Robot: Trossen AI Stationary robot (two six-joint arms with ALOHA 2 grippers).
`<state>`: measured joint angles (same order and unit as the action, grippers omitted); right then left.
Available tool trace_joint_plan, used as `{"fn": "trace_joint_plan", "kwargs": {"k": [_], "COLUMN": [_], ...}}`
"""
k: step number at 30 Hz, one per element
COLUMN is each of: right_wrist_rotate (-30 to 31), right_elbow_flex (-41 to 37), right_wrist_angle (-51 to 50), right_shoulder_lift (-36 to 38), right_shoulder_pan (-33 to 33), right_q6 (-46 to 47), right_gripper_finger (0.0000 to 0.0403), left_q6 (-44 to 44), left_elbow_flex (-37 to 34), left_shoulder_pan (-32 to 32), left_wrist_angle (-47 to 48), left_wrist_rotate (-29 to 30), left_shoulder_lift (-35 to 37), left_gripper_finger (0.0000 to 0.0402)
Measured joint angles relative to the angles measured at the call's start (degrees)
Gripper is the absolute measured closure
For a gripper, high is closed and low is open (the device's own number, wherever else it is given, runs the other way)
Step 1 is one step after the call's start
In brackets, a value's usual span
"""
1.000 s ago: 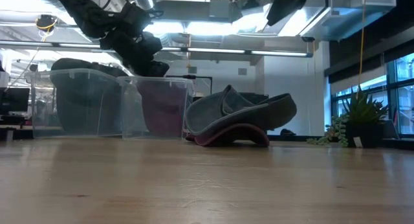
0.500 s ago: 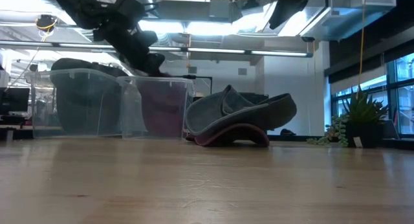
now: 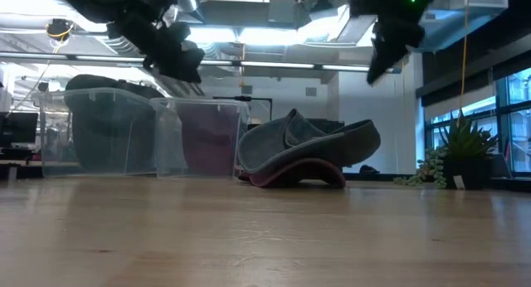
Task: Pick & Place hat
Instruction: Put the gray cap into the left transparent bin
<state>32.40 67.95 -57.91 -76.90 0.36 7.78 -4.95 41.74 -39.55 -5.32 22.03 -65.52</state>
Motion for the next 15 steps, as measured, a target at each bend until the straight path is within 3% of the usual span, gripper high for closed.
{"fn": "trace_joint_plan", "kwargs": {"k": [8, 12, 15], "right_wrist_rotate": [-0.7, -1.1, -0.7], "right_elbow_flex": [-11.7, -17.4, -20.5], "right_wrist_angle": [3.2, 5.4, 9.2], "right_shoulder_lift": [0.0, 0.0, 0.1], "right_shoulder_pan": [-2.3, -2.3, -2.3], "right_q6": [-20.1, -29.0, -30.7], "right_gripper_finger": [0.0176, 0.0176, 0.0176], "left_q6": [4.1, 4.2, 4.2], "left_elbow_flex": [0.0, 0.0, 0.0], "left_shoulder_pan": [1.3, 2.1, 2.4], "left_wrist_angle": [0.0, 0.0, 0.0], "left_wrist_rotate": [-14.3, -15.7, -15.7], "left_shoulder_lift": [3.2, 3.7, 3.7], "left_gripper_finger": [0.0252, 0.0253, 0.0256]}}
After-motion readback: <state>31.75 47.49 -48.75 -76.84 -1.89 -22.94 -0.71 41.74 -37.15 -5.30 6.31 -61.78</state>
